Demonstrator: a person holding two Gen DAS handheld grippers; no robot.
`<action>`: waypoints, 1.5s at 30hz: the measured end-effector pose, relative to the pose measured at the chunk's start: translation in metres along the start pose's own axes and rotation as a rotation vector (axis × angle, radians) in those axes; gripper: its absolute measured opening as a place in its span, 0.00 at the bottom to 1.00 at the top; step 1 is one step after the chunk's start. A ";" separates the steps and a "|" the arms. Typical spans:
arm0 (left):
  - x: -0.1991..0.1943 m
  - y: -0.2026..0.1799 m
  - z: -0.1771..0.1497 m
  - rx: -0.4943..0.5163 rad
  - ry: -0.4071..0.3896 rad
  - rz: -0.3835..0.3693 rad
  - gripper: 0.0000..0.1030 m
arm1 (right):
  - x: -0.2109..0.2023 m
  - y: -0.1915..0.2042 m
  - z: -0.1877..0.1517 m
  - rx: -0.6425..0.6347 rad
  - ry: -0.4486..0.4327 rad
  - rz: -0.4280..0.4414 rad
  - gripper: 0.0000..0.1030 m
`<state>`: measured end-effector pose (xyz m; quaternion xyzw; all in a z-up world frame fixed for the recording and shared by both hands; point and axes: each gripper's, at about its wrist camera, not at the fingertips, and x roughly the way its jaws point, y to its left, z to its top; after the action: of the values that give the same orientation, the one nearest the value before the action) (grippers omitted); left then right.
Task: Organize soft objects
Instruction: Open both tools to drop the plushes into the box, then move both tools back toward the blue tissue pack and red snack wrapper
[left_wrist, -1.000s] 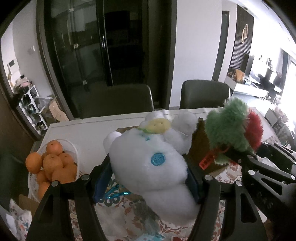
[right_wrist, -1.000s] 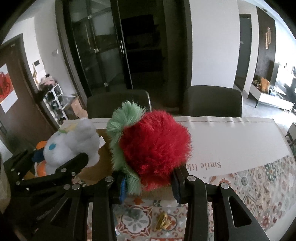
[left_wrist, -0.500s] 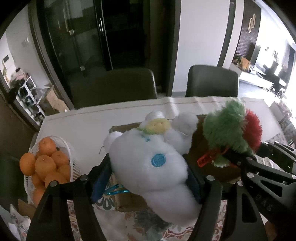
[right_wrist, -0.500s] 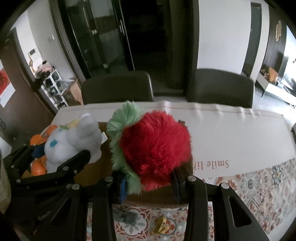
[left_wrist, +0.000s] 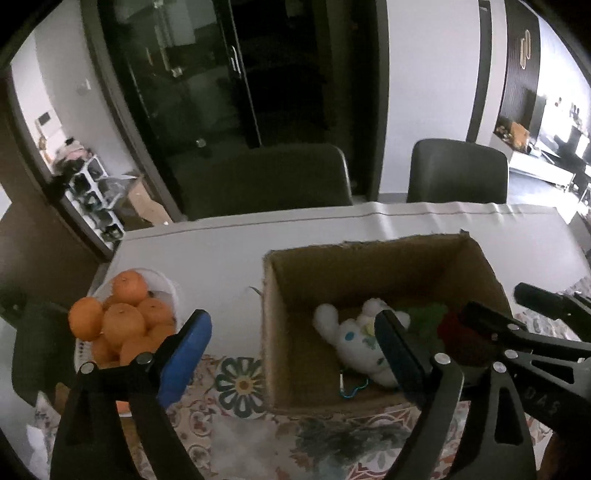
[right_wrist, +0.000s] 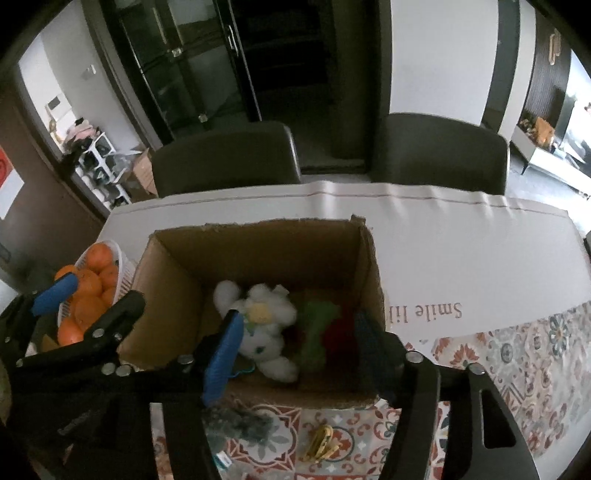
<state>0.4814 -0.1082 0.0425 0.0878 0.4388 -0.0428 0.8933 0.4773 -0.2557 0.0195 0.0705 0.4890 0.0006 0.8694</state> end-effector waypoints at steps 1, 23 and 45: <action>-0.004 0.002 -0.001 -0.001 -0.007 0.007 0.89 | -0.004 0.001 -0.002 -0.001 -0.006 -0.008 0.66; -0.095 0.051 -0.087 -0.049 -0.132 0.011 0.93 | -0.087 0.046 -0.079 -0.062 -0.140 -0.078 0.77; -0.088 0.045 -0.166 0.020 -0.026 -0.015 0.93 | -0.073 0.059 -0.158 -0.121 -0.015 -0.088 0.77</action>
<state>0.3057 -0.0314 0.0177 0.0929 0.4272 -0.0553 0.8977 0.3091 -0.1830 0.0083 -0.0039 0.4844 -0.0085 0.8748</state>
